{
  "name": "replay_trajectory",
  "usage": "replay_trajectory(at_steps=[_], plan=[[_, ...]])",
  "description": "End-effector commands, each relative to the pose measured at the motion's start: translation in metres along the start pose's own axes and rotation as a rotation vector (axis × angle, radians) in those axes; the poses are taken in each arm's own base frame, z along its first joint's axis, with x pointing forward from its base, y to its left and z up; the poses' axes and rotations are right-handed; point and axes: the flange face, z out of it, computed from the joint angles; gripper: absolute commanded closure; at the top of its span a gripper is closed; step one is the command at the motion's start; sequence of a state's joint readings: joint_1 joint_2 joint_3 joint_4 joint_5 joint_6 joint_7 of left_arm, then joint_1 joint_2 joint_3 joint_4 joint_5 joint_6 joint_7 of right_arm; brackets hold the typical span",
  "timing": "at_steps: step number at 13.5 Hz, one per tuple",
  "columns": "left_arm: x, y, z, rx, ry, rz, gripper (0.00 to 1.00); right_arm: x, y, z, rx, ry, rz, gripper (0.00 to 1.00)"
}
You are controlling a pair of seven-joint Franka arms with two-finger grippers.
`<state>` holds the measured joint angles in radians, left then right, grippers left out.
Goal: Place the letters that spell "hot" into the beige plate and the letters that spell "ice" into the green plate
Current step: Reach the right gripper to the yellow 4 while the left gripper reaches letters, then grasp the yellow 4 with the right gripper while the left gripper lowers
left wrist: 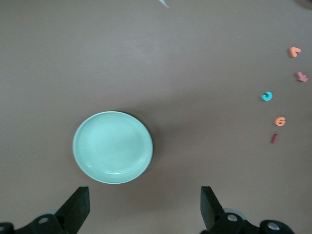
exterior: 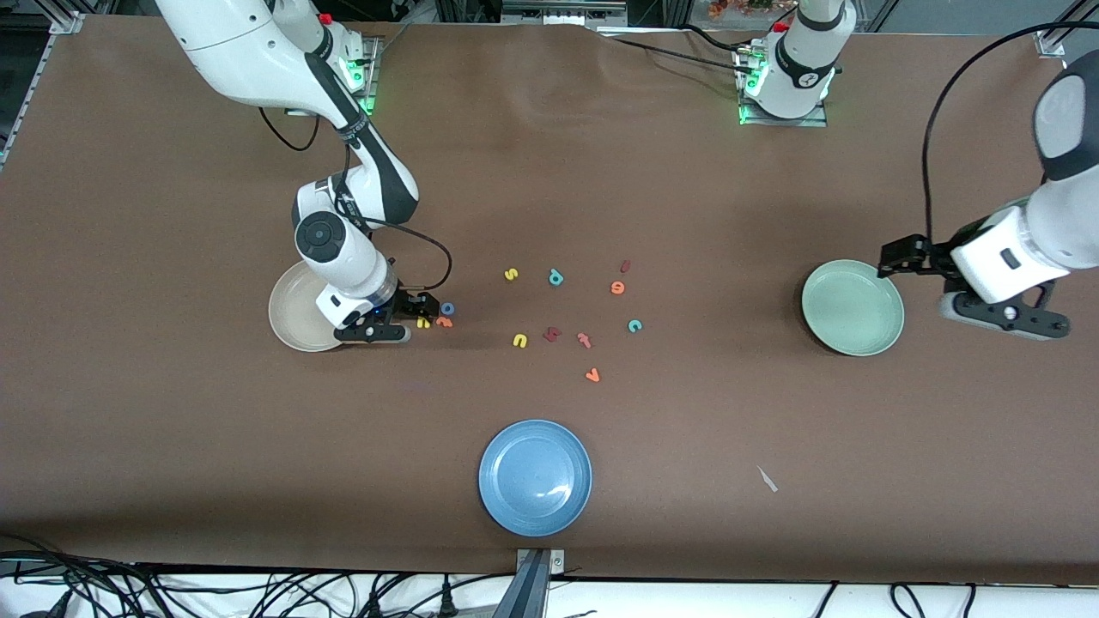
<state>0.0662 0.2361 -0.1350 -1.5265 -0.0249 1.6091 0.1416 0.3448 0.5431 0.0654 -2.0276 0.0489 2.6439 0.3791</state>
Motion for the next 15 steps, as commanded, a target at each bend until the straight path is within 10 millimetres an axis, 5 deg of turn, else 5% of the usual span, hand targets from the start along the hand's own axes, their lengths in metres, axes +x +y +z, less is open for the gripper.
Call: replay_trajectory(at_steps=[1,5,7,15], plan=[[0.013,0.054,0.023,-0.077,-0.039,-0.076,0.00,-0.003,-0.017,0.002,0.003,0.009,0.013,0.04],[0.038,0.151,0.084,-0.067,-0.080,-0.189,0.00,-0.002,-0.018,0.008,-0.011,0.012,-0.015,0.04],[0.046,0.192,0.132,-0.053,-0.094,-0.235,0.00,-0.001,-0.017,0.008,-0.021,0.020,-0.032,0.05],[0.025,0.292,0.296,-0.043,-0.025,-0.346,0.00,-0.002,-0.014,0.014,-0.027,0.016,-0.044,0.27]])
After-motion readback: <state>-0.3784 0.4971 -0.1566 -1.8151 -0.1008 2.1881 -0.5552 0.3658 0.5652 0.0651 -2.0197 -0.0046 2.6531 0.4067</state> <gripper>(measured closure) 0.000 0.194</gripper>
